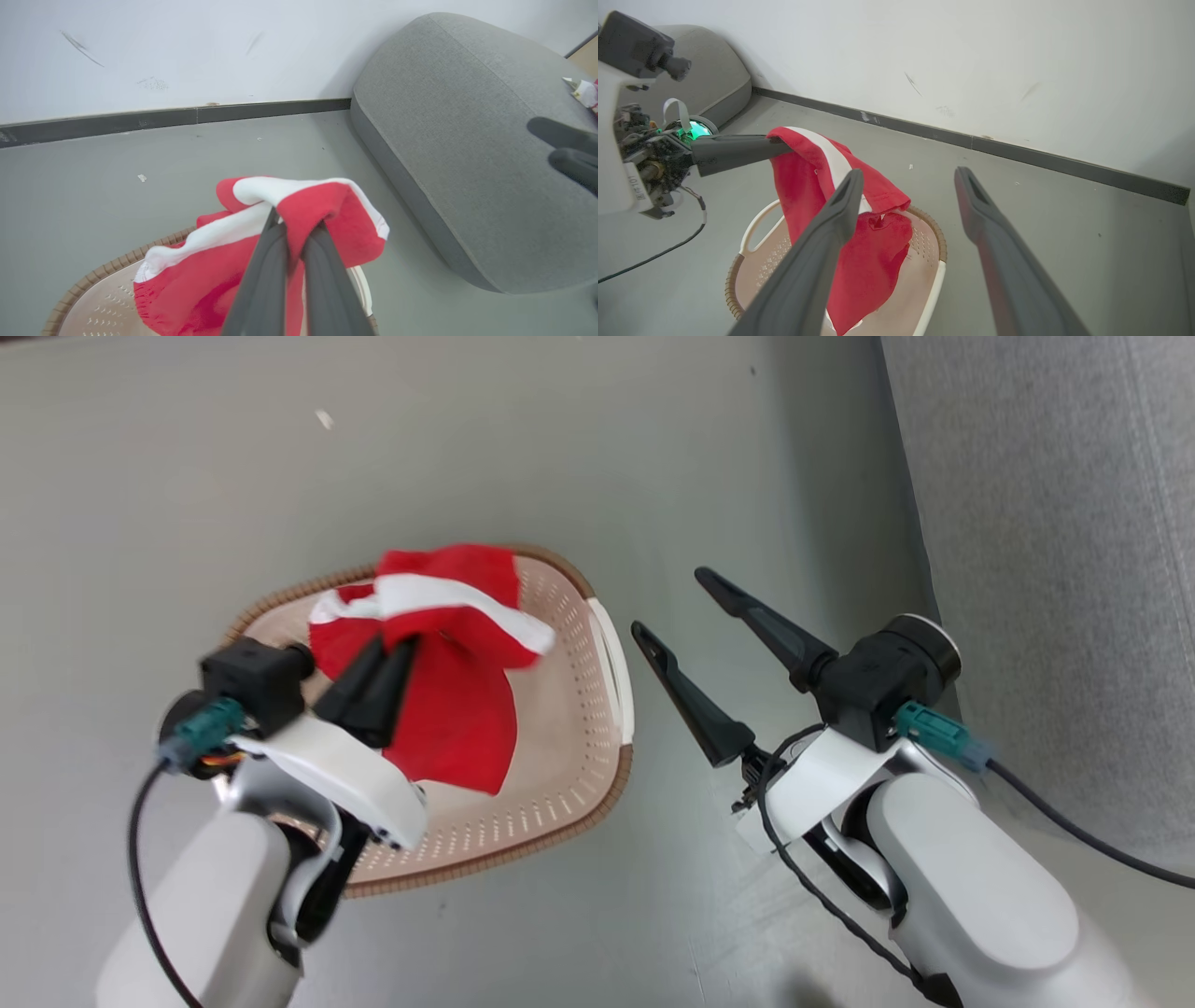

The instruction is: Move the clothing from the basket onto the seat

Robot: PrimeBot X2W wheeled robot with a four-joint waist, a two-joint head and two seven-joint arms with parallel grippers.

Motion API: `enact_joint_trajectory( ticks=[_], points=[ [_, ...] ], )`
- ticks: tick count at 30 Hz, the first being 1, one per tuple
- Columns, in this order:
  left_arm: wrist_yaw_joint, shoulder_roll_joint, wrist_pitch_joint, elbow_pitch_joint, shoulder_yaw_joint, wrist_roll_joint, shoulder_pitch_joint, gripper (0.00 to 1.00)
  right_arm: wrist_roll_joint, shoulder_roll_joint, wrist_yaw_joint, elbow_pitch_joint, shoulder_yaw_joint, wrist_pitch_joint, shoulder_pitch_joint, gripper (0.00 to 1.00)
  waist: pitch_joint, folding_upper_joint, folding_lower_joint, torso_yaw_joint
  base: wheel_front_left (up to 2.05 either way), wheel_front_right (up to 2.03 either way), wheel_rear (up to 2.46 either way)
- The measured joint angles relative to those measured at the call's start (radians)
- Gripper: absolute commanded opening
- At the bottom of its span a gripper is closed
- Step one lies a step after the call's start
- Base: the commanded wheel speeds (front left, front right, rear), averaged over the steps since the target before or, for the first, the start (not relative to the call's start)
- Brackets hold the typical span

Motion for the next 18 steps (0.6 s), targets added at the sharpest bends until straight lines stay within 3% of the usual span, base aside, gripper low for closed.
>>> enact_joint_trajectory(
  ticks=[11, 18],
  points=[
    [-0.037, 0.04, 0.098, -0.133, -0.084, -0.005, 0.066, 0.0, -0.012, -0.077, 0.0, 0.02, 0.077, 0.0, 0.0, 1.0, -0.144, 0.0, 0.0, 0.052, 0.0, 0.0, 0.0],
    [-0.103, 0.075, 0.158, -0.229, -0.153, -0.026, 0.068, 0.0, -0.012, -0.126, 0.0, 0.032, 0.117, 0.0, -0.003, 1.0, -0.218, 0.0, 0.0, 0.074, 0.0, 0.0, 0.0]
  ],
)
